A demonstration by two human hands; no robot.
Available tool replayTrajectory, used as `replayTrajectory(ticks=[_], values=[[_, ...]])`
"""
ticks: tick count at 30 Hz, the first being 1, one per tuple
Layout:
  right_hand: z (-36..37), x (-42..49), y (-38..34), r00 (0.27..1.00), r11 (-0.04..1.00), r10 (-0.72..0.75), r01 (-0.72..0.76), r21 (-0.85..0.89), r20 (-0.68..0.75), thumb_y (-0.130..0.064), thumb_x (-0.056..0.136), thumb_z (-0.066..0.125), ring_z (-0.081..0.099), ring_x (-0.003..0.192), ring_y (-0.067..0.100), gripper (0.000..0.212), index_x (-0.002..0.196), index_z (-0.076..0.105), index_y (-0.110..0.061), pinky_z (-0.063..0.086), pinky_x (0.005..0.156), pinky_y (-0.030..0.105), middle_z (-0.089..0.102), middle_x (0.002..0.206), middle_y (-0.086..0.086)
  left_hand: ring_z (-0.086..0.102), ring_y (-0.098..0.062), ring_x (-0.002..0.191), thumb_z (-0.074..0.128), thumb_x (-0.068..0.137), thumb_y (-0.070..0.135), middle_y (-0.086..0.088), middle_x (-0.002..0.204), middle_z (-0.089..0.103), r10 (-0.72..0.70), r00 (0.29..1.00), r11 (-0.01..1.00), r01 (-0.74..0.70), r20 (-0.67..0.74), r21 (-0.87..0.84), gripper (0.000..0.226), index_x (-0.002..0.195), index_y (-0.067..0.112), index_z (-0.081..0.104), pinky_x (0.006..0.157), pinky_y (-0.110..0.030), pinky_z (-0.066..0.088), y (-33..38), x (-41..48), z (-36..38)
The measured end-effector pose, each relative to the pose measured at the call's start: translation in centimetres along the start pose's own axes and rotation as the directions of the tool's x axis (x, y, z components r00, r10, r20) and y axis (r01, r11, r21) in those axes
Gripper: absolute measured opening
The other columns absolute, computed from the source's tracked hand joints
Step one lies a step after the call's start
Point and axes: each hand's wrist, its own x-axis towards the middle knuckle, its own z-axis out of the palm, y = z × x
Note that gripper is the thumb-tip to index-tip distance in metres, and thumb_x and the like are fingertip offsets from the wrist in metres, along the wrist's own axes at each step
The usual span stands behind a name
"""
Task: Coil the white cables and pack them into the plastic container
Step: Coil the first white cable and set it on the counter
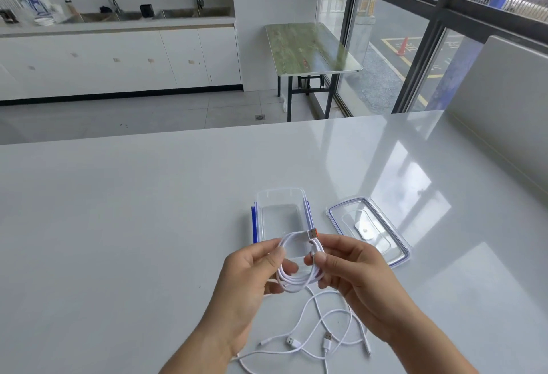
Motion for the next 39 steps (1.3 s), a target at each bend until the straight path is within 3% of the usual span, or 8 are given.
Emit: replayTrajectory(ticks=[5,8,12,17,24,27,30,39], values=[[-0.4,0.1,0.0,0.989,0.969,0.121,-0.135,0.205,0.081,-0.015,0.072,0.087,0.065,0.067,0.015,0.045,0.111,0.073,0.001,0.053,0.057,0.022,0.073,0.089,0.014,0.067,-0.021,0.063,0.070,0.078,0.014,-0.015,0.073,0.073,-0.048,0.998,0.992,0.053,0.046,-0.112,0.024,0.099,0.005,0.078,0.061,-0.030,0.057,0.5,0.1,-0.1],[-0.4,0.0,0.8,0.978,0.883,0.185,-0.210,0.420,0.101,-0.021,0.088,0.073,0.068,0.068,0.016,0.034,0.113,0.071,0.003,0.055,0.058,0.025,0.073,0.089,0.015,0.066,-0.021,0.061,0.069,0.083,0.010,-0.015,0.071,0.073,-0.026,0.999,0.994,0.028,0.019,-0.107,0.018,0.097,0.006,0.079,0.061,-0.032,0.058,0.0,-0.1,0.0],[-0.4,0.4,1.2,0.980,0.840,0.197,-0.167,0.516,-0.005,-0.008,0.086,0.066,0.070,0.067,0.019,0.022,0.105,0.072,0.002,0.060,0.060,0.028,0.073,0.086,0.016,0.066,-0.020,0.059,0.071,0.075,0.015,-0.016,0.068,0.072,-0.002,1.000,0.990,0.001,-0.012,-0.138,0.022,0.093,0.008,0.080,0.058,-0.030,0.058,-0.4,-0.2,0.4],[-0.2,0.9,1.6,0.970,0.897,0.146,-0.048,0.439,-0.193,-0.013,0.077,0.073,0.067,0.060,0.018,0.014,0.087,0.080,-0.006,0.058,0.053,0.024,0.069,0.076,0.012,0.067,-0.019,0.059,0.068,0.087,0.004,-0.018,0.072,0.075,0.015,0.991,0.985,-0.037,-0.133,-0.167,0.015,0.090,0.009,0.081,0.056,-0.029,0.058,-0.9,0.0,0.6],[0.8,0.8,1.7,0.983,0.903,0.176,-0.143,0.405,-0.045,-0.024,0.089,0.065,0.070,0.092,0.036,0.041,0.125,0.063,-0.004,0.062,0.077,0.039,0.068,0.120,0.029,0.072,-0.020,0.064,0.066,0.090,0.004,-0.017,0.075,0.077,0.018,0.971,0.975,-0.070,-0.239,-0.210,0.014,0.097,0.006,0.077,0.057,-0.026,0.058,-1.6,0.1,0.9],[1.0,0.7,1.6,0.987,0.935,0.152,-0.127,0.332,-0.052,-0.029,0.088,0.066,0.067,0.100,0.043,0.043,0.122,0.063,-0.004,0.060,0.081,0.043,0.069,0.118,0.031,0.072,-0.019,0.063,0.066,0.090,0.005,-0.016,0.075,0.076,0.016,0.965,0.974,-0.073,-0.260,-0.213,0.014,0.099,0.006,0.076,0.057,-0.025,0.058,-2.0,0.0,0.8],[1.6,0.5,1.7,0.991,0.973,0.123,-0.109,0.205,-0.060,-0.030,0.086,0.071,0.067,0.086,0.031,0.041,0.116,0.069,-0.002,0.059,0.071,0.036,0.072,0.109,0.025,0.072,-0.020,0.065,0.067,0.090,0.007,-0.016,0.075,0.076,0.013,0.957,0.974,-0.077,-0.289,-0.211,0.014,0.100,0.005,0.076,0.057,-0.024,0.057,-2.5,0.0,0.7],[3.1,1.4,2.9,0.994,0.989,0.052,-0.064,-0.130,-0.094,-0.005,0.089,0.069,0.067,0.070,0.020,0.015,0.098,0.079,-0.010,0.056,0.067,0.028,0.077,0.089,0.019,0.076,-0.028,0.080,0.069,0.090,0.020,-0.010,0.086,0.080,-0.079,0.943,0.982,0.018,-0.325,-0.186,0.012,0.097,0.015,0.078,0.059,-0.030,0.057,-3.5,-0.8,-1.3]])
